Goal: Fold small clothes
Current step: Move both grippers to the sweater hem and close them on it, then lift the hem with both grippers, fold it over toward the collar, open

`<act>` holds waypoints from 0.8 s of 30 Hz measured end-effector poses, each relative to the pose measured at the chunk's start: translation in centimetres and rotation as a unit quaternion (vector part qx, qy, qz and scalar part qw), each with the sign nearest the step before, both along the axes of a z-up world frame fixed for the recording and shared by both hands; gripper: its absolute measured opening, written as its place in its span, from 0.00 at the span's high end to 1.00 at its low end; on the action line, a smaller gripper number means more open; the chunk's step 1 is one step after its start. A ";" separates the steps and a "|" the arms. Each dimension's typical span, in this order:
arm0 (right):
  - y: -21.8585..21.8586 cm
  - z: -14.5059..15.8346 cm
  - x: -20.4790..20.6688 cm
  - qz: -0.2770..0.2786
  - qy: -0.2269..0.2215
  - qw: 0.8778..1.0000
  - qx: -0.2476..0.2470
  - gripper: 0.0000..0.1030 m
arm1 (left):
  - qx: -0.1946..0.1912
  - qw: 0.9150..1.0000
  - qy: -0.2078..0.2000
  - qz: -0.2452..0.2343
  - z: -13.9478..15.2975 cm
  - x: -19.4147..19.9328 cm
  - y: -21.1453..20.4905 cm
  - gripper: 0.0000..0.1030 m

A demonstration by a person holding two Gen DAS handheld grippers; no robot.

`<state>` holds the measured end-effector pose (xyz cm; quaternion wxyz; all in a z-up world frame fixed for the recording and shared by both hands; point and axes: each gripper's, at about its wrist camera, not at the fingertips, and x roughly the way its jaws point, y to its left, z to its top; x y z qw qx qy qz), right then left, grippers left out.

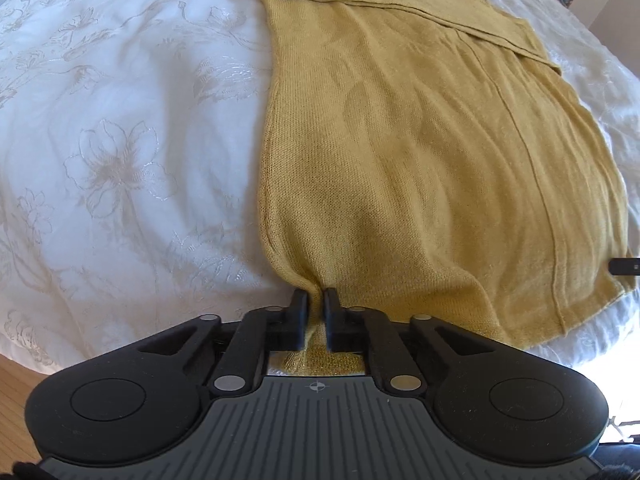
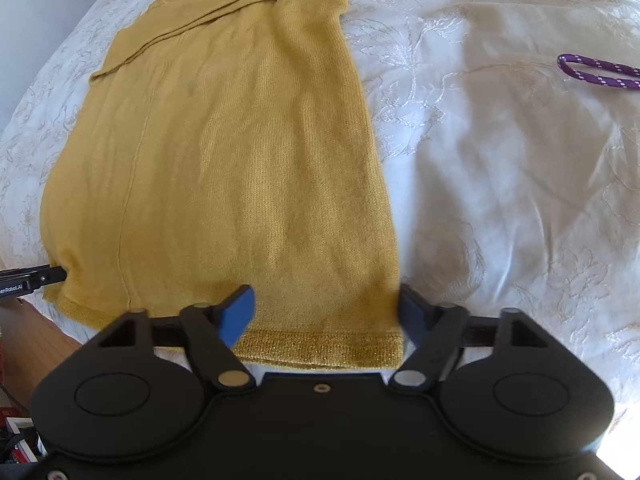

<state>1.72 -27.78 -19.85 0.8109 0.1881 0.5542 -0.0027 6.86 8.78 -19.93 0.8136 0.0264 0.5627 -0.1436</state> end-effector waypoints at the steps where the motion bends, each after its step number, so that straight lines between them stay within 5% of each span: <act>1: -0.1 0.0 0.0 -0.004 0.007 1.000 0.013 0.86 | -0.010 1.000 -0.004 0.000 0.2 0.0 0.1 0.94; 11: -1.0 4.2 -2.3 -0.062 -0.081 0.988 0.113 0.88 | -0.070 0.995 -0.072 0.007 6.0 -1.1 2.3 0.94; 24: -3.7 8.8 1.8 -0.085 -0.146 0.972 0.163 0.88 | -0.128 0.981 -0.128 0.063 11.4 4.5 2.0 0.94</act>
